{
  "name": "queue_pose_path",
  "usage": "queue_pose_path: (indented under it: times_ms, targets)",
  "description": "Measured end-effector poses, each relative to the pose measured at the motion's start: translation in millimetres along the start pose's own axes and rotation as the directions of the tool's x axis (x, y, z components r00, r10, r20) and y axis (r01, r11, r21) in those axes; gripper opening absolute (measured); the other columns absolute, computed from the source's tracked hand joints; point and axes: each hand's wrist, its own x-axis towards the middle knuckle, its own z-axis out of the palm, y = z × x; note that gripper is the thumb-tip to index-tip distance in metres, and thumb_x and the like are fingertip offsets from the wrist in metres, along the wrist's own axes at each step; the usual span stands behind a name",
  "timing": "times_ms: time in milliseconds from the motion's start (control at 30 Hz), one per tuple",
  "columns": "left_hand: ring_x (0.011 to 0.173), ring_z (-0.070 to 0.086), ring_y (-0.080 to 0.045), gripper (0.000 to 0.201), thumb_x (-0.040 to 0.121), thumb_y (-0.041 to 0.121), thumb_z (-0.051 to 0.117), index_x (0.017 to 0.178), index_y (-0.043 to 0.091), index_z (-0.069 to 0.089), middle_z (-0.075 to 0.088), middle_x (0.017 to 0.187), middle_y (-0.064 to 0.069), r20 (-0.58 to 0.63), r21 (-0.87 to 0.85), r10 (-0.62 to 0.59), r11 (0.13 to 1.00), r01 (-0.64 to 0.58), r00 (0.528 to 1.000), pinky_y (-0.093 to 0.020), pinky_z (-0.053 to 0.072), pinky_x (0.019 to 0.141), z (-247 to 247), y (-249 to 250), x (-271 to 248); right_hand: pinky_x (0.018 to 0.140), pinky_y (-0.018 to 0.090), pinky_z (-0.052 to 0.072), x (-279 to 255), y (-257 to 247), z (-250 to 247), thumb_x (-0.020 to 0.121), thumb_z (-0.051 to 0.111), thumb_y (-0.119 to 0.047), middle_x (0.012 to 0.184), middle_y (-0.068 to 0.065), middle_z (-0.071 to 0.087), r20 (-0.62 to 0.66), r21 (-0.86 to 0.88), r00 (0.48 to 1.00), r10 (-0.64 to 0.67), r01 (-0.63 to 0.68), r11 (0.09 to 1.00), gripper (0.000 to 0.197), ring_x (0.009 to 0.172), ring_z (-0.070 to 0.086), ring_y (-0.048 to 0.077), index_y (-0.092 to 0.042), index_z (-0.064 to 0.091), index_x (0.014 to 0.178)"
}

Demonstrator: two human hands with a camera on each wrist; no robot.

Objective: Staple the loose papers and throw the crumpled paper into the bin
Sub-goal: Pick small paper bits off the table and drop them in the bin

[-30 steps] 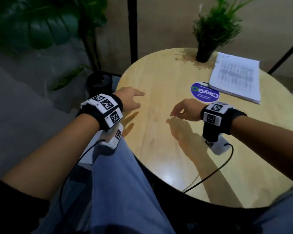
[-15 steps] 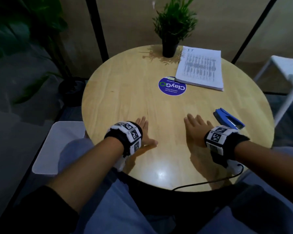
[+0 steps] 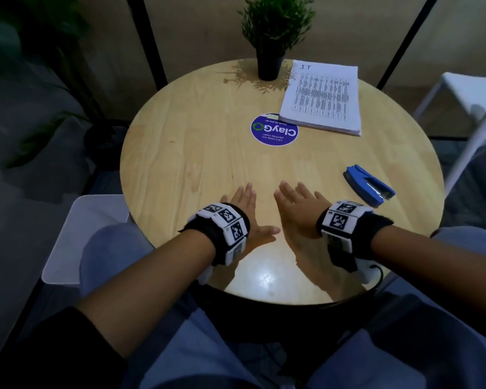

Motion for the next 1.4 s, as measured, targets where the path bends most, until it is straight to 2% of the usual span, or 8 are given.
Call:
queue_pose_path:
  times_ms: [167,233,367,500,633,833,1133,1400]
  targets:
    - [0.148,-0.013,-0.022,0.103,0.081,0.075,0.033,0.149,0.012,-0.012,-0.023,0.157,-0.005,0.018,-0.008,0.005,1.000,-0.004,1.000,-0.048,0.000,0.118,8,1,1,0.117,0.053,0.018,9,-3,13,0.097,0.041,-0.035,0.160,0.004,-0.008,-0.028,-0.055,1.000,-0.012,0.011,0.998,0.069,0.146,-0.001,0.035,-0.022,0.000,0.151]
    - [0.148,-0.009,-0.024,0.095,0.086,0.068,0.033,0.150,0.012,-0.009,-0.019,0.158,-0.006,-0.004,-0.026,0.039,0.999,-0.039,0.999,-0.048,0.005,0.119,6,2,4,0.111,0.050,0.031,15,3,10,0.097,0.040,-0.036,0.158,0.007,0.012,-0.144,-0.002,0.988,-0.056,0.057,0.998,0.058,0.142,0.019,0.036,-0.023,0.018,0.149]
    - [0.128,0.044,-0.031,0.048,0.094,0.037,0.046,0.134,0.010,0.045,0.040,0.141,-0.013,-0.233,-0.155,0.040,0.985,-0.077,0.972,-0.042,0.041,0.103,-21,-6,14,0.093,0.032,0.041,33,26,-12,0.092,0.055,-0.029,0.119,0.007,0.061,-0.354,0.262,0.932,-0.079,0.180,0.948,0.031,0.111,0.054,0.025,-0.025,0.063,0.122]
    - [0.103,0.061,-0.023,0.024,0.084,0.021,0.067,0.107,0.013,0.068,0.065,0.111,-0.007,-0.294,-0.369,-0.033,0.926,-0.081,0.955,-0.027,0.045,0.084,-35,-17,21,0.075,0.021,0.036,48,27,-26,0.080,0.072,-0.022,0.084,-0.009,0.051,-0.307,0.389,0.947,-0.098,0.219,0.895,0.027,0.086,0.050,0.011,-0.022,0.073,0.107]
    - [0.090,0.062,-0.018,0.025,0.072,0.024,0.079,0.095,0.017,0.072,0.068,0.097,-0.003,-0.253,-0.510,-0.069,0.857,-0.072,0.965,-0.023,0.045,0.077,-34,-20,30,0.081,0.021,0.051,64,26,-24,0.073,0.078,-0.018,0.085,-0.002,0.074,-0.267,0.574,0.963,-0.046,0.197,0.795,0.017,0.080,0.064,0.008,-0.018,0.078,0.090]
    - [0.082,0.060,-0.018,0.023,0.071,0.029,0.080,0.087,0.016,0.071,0.063,0.084,-0.001,-0.228,-0.507,-0.101,0.861,-0.030,0.968,-0.025,0.046,0.073,-33,-10,42,0.080,0.023,0.050,74,30,-22,0.070,0.081,-0.020,0.077,-0.005,0.074,-0.215,0.653,0.976,-0.045,0.178,0.736,0.015,0.071,0.063,0.006,-0.021,0.078,0.085]
    - [0.077,0.059,-0.018,0.018,0.072,0.024,0.080,0.083,0.011,0.074,0.066,0.080,-0.002,-0.164,-0.575,-0.216,0.814,0.084,0.963,-0.026,0.045,0.069,-36,-3,45,0.070,0.026,0.050,80,27,-28,0.073,0.079,-0.025,0.072,-0.007,0.070,-0.167,0.571,0.983,-0.071,0.156,0.806,0.010,0.071,0.060,0.011,-0.034,0.075,0.074]
    - [0.080,0.059,-0.020,0.016,0.078,0.021,0.075,0.088,0.009,0.071,0.065,0.082,-0.004,-0.144,-0.573,-0.216,0.814,0.097,0.966,-0.028,0.045,0.072,-36,0,43,0.070,0.025,0.048,81,21,-30,0.076,0.076,-0.022,0.074,-0.005,0.070,-0.110,0.524,0.994,-0.007,0.064,0.849,0.011,0.073,0.062,0.010,-0.025,0.069,0.067]
